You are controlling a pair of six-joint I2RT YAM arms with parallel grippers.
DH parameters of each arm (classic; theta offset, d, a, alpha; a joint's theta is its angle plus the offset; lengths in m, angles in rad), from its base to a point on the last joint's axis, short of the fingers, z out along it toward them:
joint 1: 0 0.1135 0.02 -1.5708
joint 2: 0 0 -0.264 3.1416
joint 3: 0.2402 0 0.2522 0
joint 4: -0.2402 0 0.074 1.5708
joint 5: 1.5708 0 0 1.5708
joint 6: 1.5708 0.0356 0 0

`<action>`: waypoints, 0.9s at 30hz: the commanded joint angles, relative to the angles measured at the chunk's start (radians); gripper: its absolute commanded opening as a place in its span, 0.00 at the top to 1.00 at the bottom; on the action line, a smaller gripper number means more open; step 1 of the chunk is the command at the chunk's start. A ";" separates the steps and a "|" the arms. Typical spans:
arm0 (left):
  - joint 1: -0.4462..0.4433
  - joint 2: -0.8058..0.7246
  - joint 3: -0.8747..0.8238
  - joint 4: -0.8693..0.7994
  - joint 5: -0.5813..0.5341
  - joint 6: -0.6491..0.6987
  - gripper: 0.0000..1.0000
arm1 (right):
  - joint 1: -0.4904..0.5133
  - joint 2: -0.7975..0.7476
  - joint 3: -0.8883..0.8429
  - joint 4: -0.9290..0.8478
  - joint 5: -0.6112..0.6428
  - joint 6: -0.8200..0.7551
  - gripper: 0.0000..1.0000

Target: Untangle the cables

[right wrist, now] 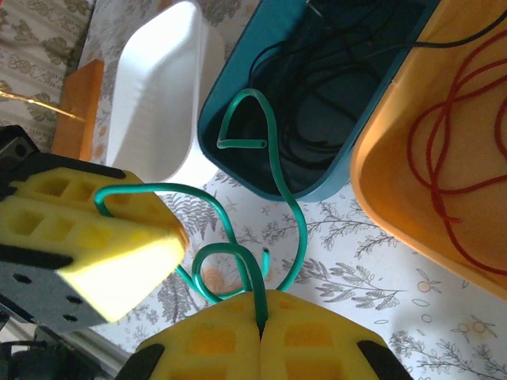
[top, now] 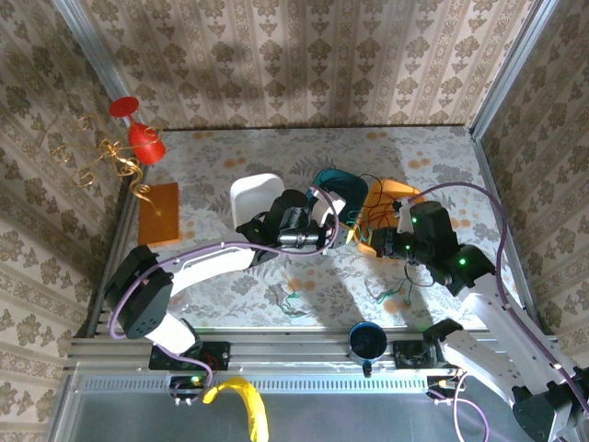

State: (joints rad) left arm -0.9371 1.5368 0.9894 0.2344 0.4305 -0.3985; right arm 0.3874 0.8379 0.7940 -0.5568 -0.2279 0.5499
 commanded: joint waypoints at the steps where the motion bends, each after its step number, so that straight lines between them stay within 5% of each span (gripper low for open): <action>1: 0.012 -0.078 -0.035 0.014 -0.150 0.009 1.00 | 0.003 -0.009 0.009 -0.035 0.118 0.020 1.00; 6: 0.052 -0.189 -0.107 -0.004 -0.196 0.009 1.00 | -0.062 -0.020 -0.014 -0.121 0.283 0.097 1.00; 12: 0.105 -0.316 -0.190 -0.032 -0.226 -0.002 1.00 | -0.161 -0.054 -0.067 -0.140 0.299 0.184 1.00; 23: 0.124 -0.404 -0.251 -0.025 -0.266 -0.019 1.00 | -0.201 -0.039 -0.124 0.135 -0.056 0.228 1.00; 27: 0.137 -0.452 -0.304 -0.018 -0.439 -0.065 1.00 | -0.134 0.001 -0.069 0.185 -0.093 0.183 1.00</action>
State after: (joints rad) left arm -0.8108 1.1355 0.7227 0.2100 0.1280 -0.4191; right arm 0.2173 0.8150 0.6693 -0.4622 -0.2417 0.7609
